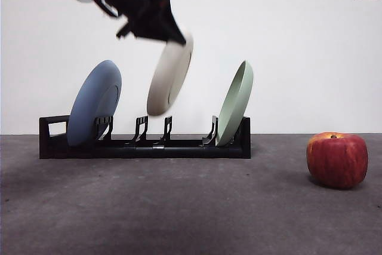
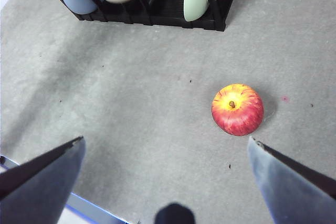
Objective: Take the yellow plate from the plate rack,put the plate on the table,take the apple from the table,put the apple in the plate
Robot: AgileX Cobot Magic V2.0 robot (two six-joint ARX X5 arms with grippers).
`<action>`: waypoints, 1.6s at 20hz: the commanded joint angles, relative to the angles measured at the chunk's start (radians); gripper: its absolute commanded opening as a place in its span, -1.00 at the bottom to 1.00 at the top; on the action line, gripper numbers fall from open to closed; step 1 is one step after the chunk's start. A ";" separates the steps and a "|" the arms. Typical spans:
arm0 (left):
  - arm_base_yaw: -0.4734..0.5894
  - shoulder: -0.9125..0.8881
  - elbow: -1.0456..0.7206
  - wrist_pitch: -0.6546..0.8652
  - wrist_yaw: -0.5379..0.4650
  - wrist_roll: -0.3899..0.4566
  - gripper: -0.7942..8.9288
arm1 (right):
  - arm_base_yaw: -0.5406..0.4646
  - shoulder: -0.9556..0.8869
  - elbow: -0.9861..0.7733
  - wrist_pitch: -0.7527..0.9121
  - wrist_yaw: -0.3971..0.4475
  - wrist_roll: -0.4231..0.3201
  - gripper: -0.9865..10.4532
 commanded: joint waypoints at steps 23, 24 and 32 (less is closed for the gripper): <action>-0.667 -0.324 -0.362 -0.530 -0.844 0.352 -0.85 | 0.001 0.011 0.003 0.053 -0.005 -0.010 0.16; -0.684 -0.320 -0.414 -0.478 -0.859 0.346 -0.85 | 0.001 0.011 0.003 0.053 -0.005 -0.010 0.16; -0.786 -0.156 -0.559 -0.281 -0.996 0.321 -0.85 | 0.001 0.013 0.003 0.052 -0.004 -0.007 0.16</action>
